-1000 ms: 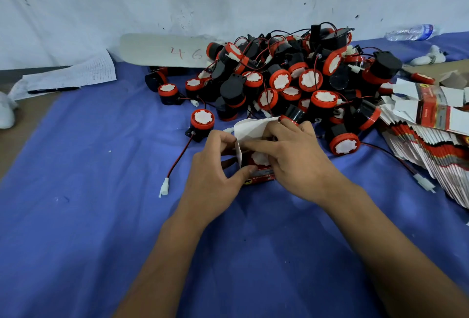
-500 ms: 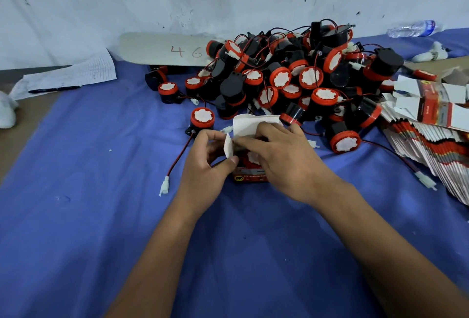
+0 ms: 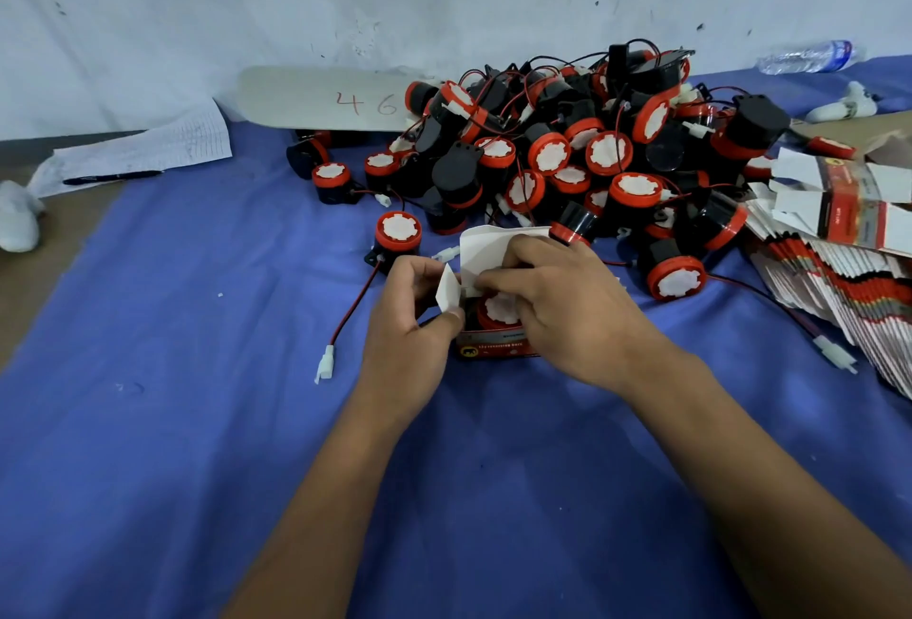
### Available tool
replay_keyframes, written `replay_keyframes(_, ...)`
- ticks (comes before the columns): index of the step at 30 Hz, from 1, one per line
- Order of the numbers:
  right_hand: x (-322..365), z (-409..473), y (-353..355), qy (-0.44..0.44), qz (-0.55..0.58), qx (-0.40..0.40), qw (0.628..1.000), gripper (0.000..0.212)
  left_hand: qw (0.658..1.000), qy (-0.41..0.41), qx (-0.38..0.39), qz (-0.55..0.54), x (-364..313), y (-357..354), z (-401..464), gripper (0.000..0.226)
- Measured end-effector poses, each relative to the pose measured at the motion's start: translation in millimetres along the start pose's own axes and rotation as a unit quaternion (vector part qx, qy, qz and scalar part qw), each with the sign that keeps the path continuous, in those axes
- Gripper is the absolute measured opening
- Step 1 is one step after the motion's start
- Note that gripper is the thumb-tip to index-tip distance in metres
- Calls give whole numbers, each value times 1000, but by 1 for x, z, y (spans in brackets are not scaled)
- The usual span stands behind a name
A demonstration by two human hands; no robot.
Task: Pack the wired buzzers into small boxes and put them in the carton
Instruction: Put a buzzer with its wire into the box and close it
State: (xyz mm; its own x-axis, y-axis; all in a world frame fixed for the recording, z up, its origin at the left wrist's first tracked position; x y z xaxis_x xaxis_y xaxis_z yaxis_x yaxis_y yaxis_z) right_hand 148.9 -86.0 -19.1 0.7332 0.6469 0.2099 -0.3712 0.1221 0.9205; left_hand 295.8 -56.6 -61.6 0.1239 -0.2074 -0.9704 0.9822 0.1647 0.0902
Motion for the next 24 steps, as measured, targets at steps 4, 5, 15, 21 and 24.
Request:
replay_keyframes(4, 8, 2, 3, -21, -53, -24, 998, 29, 1000, -14, -13, 17, 0, -3, 0, 29)
replay_keyframes(5, 11, 3, 5, -29, -59, -29, 997, 31, 999, -20, -11, 22, 0, -3, 0, 29)
replay_keyframes(15, 22, 25, 9, -92, -114, 14, 989, 23, 997, -54, 20, 41, -3, -3, 0, 39)
replay_keyframes(21, 19, 23, 6, -86, -109, 12, 990, 10, 998, -52, 23, 29, -4, -7, -1, 30)
replay_keyframes(24, 10, 19, 7, -85, -57, 11, 995, 16, 999, -37, 18, 8, 0, -6, -1, 22)
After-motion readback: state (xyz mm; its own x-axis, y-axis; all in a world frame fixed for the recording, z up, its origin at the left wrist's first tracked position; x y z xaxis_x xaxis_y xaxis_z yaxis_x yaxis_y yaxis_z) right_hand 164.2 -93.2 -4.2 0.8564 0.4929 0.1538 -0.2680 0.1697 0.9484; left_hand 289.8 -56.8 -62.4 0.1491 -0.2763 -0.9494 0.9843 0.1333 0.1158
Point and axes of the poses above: each hand's wrist, its own z-axis towards the middle knuckle, its own y-axis out of the back of the hand, x = y × z, the point moved 7 cm from there along z, towards the middle knuckle, and after that the axes turned 1 degree about -z, right-handed, at the moved point
